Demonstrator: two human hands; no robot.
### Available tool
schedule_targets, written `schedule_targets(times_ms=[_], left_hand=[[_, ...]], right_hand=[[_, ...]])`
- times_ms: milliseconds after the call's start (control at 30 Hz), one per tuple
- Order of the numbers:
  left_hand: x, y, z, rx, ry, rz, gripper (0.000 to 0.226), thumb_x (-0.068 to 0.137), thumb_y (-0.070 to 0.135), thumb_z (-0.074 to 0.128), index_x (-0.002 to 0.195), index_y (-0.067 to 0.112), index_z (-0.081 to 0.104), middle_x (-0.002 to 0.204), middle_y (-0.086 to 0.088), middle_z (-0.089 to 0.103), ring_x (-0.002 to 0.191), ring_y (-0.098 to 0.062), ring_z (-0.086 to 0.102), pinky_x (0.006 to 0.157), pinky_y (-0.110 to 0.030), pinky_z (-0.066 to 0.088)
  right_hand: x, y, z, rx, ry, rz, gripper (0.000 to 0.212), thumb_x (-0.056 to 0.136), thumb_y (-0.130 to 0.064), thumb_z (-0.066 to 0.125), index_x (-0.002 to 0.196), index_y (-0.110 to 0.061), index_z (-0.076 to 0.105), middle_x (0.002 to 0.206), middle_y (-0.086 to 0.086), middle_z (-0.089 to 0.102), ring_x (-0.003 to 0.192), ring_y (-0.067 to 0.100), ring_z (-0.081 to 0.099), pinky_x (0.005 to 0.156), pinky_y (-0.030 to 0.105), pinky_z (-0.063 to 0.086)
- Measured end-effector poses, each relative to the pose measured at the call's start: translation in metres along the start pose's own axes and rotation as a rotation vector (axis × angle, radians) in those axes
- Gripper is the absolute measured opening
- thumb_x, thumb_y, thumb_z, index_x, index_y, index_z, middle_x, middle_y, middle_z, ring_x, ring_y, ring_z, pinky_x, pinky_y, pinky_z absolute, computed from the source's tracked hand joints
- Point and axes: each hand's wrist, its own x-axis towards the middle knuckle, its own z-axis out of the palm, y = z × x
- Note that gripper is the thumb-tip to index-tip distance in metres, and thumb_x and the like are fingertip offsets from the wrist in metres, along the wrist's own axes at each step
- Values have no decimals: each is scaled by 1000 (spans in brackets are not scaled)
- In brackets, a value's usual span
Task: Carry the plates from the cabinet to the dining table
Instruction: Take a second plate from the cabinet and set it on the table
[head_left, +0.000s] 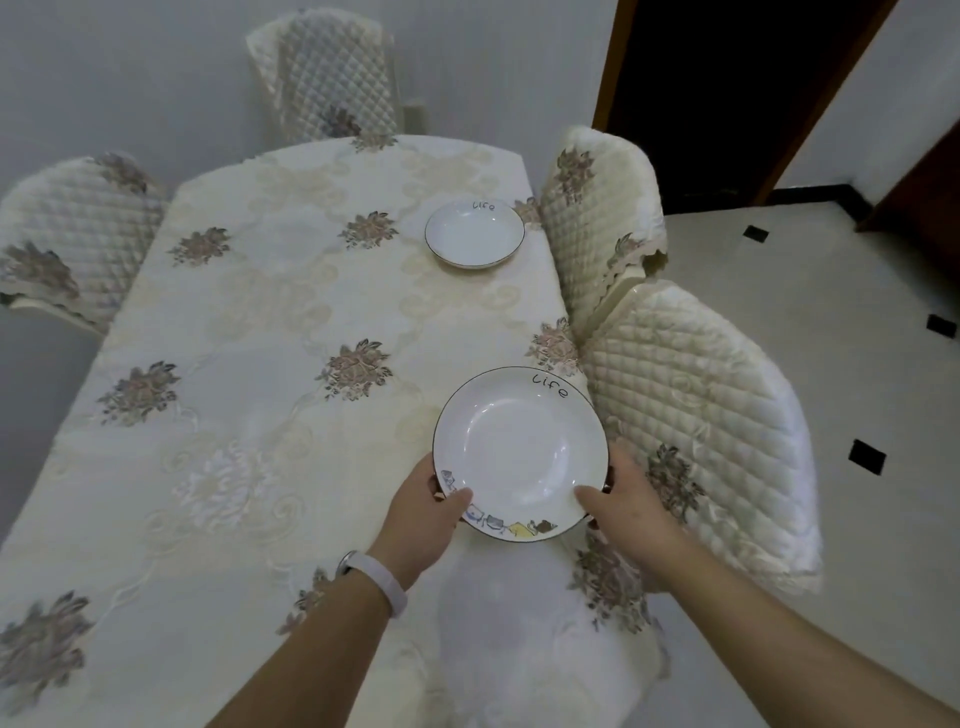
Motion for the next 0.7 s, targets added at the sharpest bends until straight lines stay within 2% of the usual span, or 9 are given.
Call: schedule_targets(times_ms=[100,200,267,333,433,500,633,700], left_hand=[[19,-7,8,43,22,-52,33,89,4,61,107,31,59,94,7,72,73,-3,64,59,-14,46],[37,-15,14,90,31,-98,32,87,6,63,107,30,60,92,5,72,70,-6,62,64,-21,45],[48,-22,17,114,51,-134,32,85,5,65,104,31,61,92,3,73,72,-10,63,66,-26,48],[57,-28,19,140,69,-161,33,83,6,67,102,33,60,95,3,73,83,-16,68,73,-33,54],[67,-32,21,203,65,-199,34,84,8,66,107,29,55,97,10,67,90,-13,65,74,-25,49],[73,-36,22,245,69,-214,35,84,8,66,110,26,51,98,10,64,92,-15,62,74,-26,46],[81,-42,25,312,90,-222,32,84,9,65,107,23,49,92,14,60,84,-9,59,65,-18,41],[83,-45,26,337,88,-216,31,85,11,64,107,23,47,90,16,59,83,-9,58,64,-20,40]], right_hand=[[25,11,0,-31,-43,9,56,86,-15,61,136,-33,42,113,-11,62,95,12,63,83,44,56],[47,19,1,-63,-66,25,53,87,-10,61,134,-24,42,112,-9,57,96,9,56,75,25,48],[60,25,4,-72,-86,37,56,86,-10,61,137,-21,40,119,-5,57,99,11,54,79,25,44],[71,29,6,-100,-111,51,59,86,-14,63,139,-21,38,123,-3,58,102,13,55,85,28,44],[83,33,7,-150,-143,82,63,87,-18,63,142,-20,35,124,-2,58,106,17,55,84,28,42],[89,36,9,-159,-151,80,64,87,-18,63,144,-21,33,125,-2,58,107,16,54,84,27,42],[96,42,11,-176,-159,71,64,86,-20,63,143,-22,34,123,-6,56,105,14,53,84,27,43],[99,44,10,-203,-165,63,63,87,-21,64,143,-21,34,122,-6,55,105,14,52,83,27,42]])
